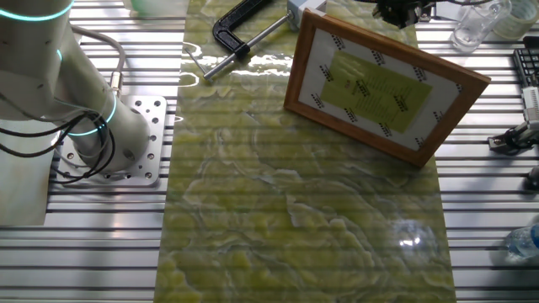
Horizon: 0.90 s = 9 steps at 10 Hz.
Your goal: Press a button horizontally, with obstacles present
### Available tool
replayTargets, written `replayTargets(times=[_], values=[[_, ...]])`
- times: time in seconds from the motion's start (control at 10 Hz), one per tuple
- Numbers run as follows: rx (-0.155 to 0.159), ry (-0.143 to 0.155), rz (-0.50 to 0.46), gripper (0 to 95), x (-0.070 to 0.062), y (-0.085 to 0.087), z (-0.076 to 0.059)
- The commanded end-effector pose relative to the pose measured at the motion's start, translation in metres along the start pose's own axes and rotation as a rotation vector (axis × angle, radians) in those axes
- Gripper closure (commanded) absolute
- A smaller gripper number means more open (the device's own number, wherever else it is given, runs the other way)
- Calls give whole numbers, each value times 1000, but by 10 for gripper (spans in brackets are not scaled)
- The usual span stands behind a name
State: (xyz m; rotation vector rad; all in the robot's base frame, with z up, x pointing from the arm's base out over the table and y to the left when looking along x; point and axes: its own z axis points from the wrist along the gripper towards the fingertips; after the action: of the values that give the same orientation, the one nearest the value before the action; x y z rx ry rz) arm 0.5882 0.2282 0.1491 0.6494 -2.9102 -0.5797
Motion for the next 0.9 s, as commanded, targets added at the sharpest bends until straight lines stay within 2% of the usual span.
replayTargets(times=[0.1,0.2,0.3,0.4,0.5,0.6,0.8,0.9], values=[[-7,65,-172,950,-4,-1,1],[-27,72,-180,950,-4,-1,1],[-33,69,-180,950,-4,-1,1],[-45,67,-182,950,-5,6,7],[-53,65,-176,570,-7,23,24],[-71,64,-179,570,-7,29,30],[-116,61,-221,190,-6,36,37],[-129,64,-213,190,-5,40,42]])
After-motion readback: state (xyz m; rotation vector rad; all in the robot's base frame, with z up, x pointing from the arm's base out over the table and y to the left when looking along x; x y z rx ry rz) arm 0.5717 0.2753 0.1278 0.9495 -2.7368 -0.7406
